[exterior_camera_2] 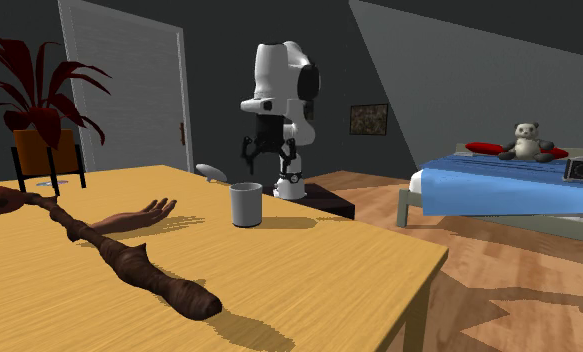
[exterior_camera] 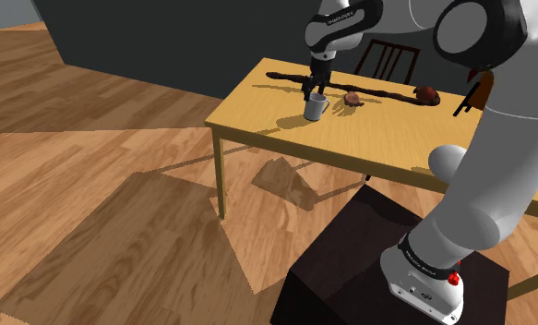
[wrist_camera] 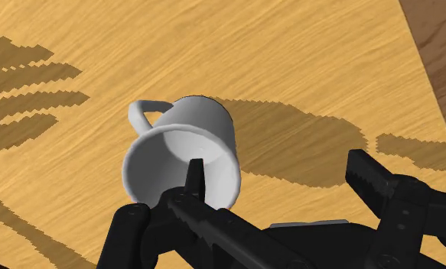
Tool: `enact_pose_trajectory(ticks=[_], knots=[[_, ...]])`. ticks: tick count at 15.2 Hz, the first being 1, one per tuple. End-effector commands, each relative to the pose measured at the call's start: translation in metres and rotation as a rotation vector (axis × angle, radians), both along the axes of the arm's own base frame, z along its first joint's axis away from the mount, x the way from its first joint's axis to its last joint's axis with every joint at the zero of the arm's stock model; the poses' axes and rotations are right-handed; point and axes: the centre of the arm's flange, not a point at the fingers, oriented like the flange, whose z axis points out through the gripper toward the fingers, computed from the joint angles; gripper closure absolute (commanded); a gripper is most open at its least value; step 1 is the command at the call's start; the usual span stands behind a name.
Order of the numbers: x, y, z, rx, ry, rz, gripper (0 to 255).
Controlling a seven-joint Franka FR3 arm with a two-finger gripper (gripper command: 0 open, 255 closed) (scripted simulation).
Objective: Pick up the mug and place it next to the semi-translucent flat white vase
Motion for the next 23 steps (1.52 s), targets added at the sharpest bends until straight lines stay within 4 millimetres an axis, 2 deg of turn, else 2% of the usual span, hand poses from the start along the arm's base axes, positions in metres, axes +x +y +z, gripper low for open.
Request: enact_pose_trajectory(ticks=[1, 10, 17, 18, 23], knots=[[0.015, -0.019, -0.014, -0.008, 0.009, 0.001, 0], [0.019, -0.026, -0.057, -0.011, 0.011, 0.000, 0], [0.019, -0.026, -0.057, -0.011, 0.011, 0.001, 0], [0.019, -0.026, -0.057, -0.011, 0.011, 0.001, 255], [0.019, -0.026, -0.057, -0.011, 0.011, 0.001, 255]])
